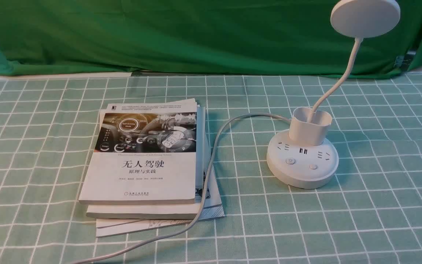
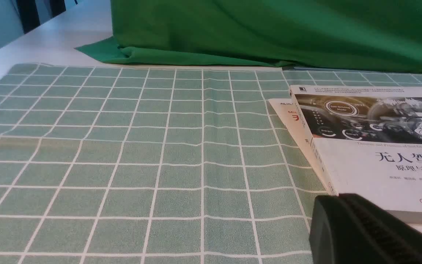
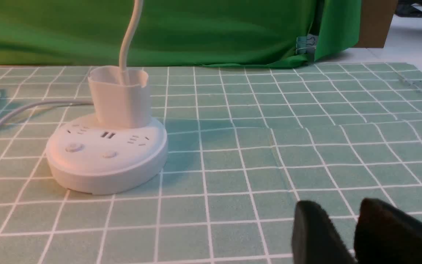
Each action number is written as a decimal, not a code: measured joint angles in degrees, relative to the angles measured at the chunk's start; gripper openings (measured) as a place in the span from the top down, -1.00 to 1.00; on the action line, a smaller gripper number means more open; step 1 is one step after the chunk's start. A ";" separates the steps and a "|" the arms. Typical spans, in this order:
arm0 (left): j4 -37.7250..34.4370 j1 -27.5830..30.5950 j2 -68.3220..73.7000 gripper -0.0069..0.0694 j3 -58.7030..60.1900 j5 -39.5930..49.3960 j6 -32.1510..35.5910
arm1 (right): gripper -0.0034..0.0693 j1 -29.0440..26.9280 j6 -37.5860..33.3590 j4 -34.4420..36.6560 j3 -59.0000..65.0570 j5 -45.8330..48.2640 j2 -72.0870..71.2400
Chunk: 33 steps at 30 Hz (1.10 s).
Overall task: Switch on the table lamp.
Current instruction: 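Press the button on the base of the white desk lamp with the right gripper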
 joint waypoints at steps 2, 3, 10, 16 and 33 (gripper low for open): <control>0.00 0.00 0.00 0.76 0.00 0.00 0.00 | 0.24 0.00 0.00 0.00 0.00 0.00 0.00; 0.00 0.00 0.00 0.76 0.00 0.00 0.00 | 0.24 0.00 0.00 0.00 0.00 0.00 0.00; 0.00 0.00 0.00 0.76 0.00 0.00 0.00 | 0.24 0.00 0.00 0.00 0.00 0.00 0.00; 0.00 0.00 0.00 0.76 0.00 0.00 0.00 | 0.24 0.00 0.00 0.00 0.00 0.00 0.00; 0.00 0.00 0.00 0.76 0.00 0.00 0.00 | 0.24 0.00 -4.34 0.00 0.00 0.00 0.00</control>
